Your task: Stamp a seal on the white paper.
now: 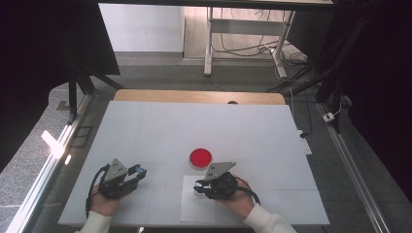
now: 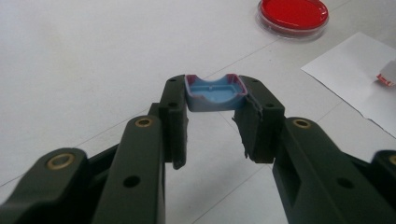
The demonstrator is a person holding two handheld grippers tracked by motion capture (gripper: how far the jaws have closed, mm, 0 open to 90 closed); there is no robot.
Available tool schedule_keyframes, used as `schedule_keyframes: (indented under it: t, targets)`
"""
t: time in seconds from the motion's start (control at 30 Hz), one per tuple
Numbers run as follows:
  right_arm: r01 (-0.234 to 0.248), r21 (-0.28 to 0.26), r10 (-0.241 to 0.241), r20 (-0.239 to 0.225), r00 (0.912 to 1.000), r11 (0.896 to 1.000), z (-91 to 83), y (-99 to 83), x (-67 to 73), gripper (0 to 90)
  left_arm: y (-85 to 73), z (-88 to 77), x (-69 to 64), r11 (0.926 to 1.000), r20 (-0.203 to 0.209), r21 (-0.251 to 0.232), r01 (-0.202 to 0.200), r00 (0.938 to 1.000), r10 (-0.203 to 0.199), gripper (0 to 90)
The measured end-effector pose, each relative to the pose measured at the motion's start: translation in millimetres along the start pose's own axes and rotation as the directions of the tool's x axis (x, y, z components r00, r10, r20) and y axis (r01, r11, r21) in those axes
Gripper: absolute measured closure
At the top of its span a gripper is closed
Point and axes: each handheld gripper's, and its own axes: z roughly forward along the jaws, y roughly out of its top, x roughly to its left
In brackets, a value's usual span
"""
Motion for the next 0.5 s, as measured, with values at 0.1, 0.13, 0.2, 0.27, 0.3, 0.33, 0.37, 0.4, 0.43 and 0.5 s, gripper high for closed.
schedule_keyframes:
  t: [0.1, 0.13, 0.2, 0.27, 0.3, 0.33, 0.37, 0.4, 0.43, 0.5]
  targets:
    - [0.005, 0.002, -0.005, 0.0, 1.0, 1.0, 1.3, -0.4, 0.6, 75.8, 0.0, -0.2, 0.0, 1.0, 0.0, -0.001, 0.001, 1.0, -0.001, 64.6]
    - [0.007, 0.007, -0.007, 0.0, 1.0, 1.0, 1.4, -0.5, 0.7, 75.8, 0.0, -0.2, 0.0, 1.0, 0.0, -0.001, 0.001, 1.0, -0.001, 64.6]
    - [0.01, 0.009, -0.01, -0.001, 0.9999, 1.0, 2.1, -0.7, 0.8, 75.8, 0.0, -0.2, 0.1, 1.0, 0.0, 0.0, 0.0, 1.0, 0.0, 64.6]
    - [0.012, 0.01, -0.012, -0.003, 0.9999, 1.0, 2.6, -0.9, 1.2, 75.8, 0.0, -0.2, 0.1, 1.0, 0.0, -0.001, 0.001, 1.0, -0.001, 64.6]
    - [0.014, 0.012, -0.014, -0.003, 0.9999, 1.0, 2.6, -0.9, 1.2, 75.8, 0.0, -0.2, 0.1, 1.0, 0.0, 0.0, 0.001, 1.0, -0.001, 64.6]
    - [0.012, 0.014, -0.012, -0.003, 0.9999, 1.0, 2.6, -0.9, 1.6, 75.8, -0.1, -0.2, 0.1, 1.0, 0.0, 0.0, 0.001, 1.0, -0.001, 64.6]
    - [0.012, 0.011, -0.012, -0.004, 0.9999, 1.0, 2.9, -1.0, 1.8, 75.8, -0.1, -0.2, 0.2, 1.0, 0.0, 0.0, 0.001, 1.0, -0.001, 64.6]
    - [0.012, 0.013, -0.011, -0.004, 0.9999, 1.0, 2.8, -0.9, 1.8, 75.8, -0.1, -0.2, 0.2, 1.0, -0.001, 0.0, 0.001, 1.0, -0.001, 64.6]
    - [0.01, 0.012, -0.01, -0.002, 0.9999, 1.0, 3.3, -1.0, 2.2, 75.8, -0.1, -0.3, 0.2, 1.0, -0.002, -0.001, 0.001, 1.0, -0.001, 64.6]
    - [0.011, 0.011, -0.011, -0.003, 0.9999, 1.0, 3.6, -1.0, 2.4, 75.8, -0.1, -0.3, 0.1, 1.0, -0.001, -0.001, 0.001, 1.0, -0.001, 64.6]
